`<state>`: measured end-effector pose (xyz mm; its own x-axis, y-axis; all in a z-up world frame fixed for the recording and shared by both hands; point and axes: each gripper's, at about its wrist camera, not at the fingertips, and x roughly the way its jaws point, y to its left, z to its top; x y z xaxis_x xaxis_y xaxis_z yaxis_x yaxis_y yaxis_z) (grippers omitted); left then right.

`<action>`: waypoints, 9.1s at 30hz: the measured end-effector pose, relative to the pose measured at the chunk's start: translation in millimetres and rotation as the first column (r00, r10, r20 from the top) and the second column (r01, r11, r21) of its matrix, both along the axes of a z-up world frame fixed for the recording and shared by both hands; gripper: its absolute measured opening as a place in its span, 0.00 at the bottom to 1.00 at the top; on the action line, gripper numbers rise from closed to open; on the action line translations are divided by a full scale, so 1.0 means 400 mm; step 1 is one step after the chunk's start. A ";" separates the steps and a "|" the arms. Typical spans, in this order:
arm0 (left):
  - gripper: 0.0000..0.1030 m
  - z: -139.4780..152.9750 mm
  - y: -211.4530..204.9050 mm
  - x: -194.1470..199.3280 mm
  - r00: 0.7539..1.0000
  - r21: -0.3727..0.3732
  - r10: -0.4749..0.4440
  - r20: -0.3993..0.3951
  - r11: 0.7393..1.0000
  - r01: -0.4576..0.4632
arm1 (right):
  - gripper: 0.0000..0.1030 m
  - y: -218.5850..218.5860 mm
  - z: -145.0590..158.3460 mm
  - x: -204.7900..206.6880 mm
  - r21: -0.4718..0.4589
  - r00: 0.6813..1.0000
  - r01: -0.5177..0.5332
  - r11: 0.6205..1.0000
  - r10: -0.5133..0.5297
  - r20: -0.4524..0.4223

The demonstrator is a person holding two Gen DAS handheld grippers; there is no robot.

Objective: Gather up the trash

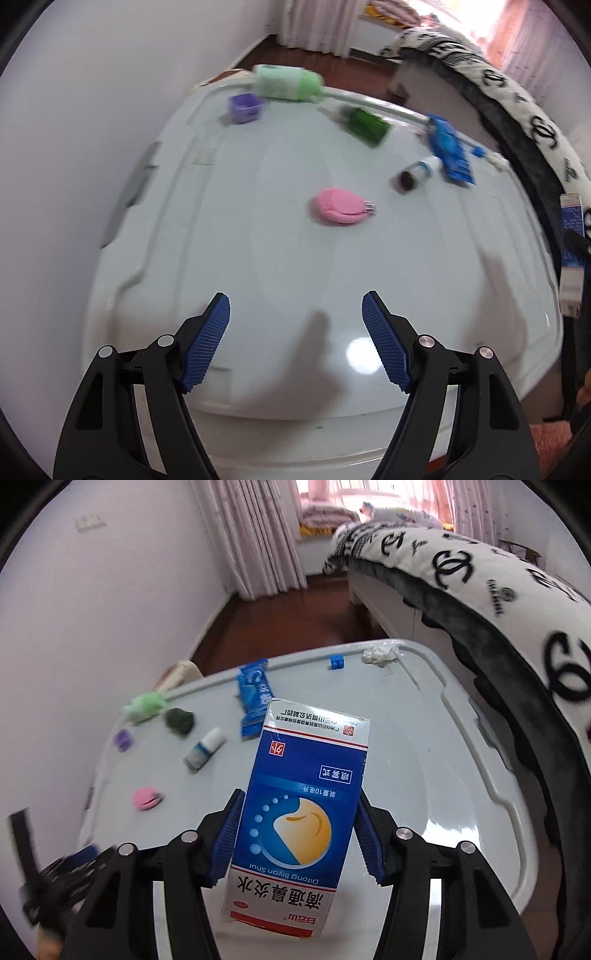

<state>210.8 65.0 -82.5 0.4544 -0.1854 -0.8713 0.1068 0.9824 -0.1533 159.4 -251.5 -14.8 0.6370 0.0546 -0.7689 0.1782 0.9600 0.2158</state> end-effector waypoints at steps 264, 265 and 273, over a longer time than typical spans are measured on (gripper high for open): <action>0.88 0.578 -0.099 -0.689 0.857 0.091 0.033 0.514 0.991 -0.093 | 0.95 0.148 0.426 -0.657 -0.191 0.898 -0.042 0.981 0.121 0.422; 0.88 0.578 -0.099 -0.690 0.856 0.093 0.034 0.516 0.991 -0.095 | 0.96 0.149 0.426 -0.656 -0.193 0.899 -0.042 0.980 0.121 0.422; 0.88 0.579 -0.099 -0.694 0.856 0.091 0.041 0.515 0.991 -0.102 | 0.96 0.151 0.424 -0.653 -0.194 0.900 -0.043 0.980 0.122 0.418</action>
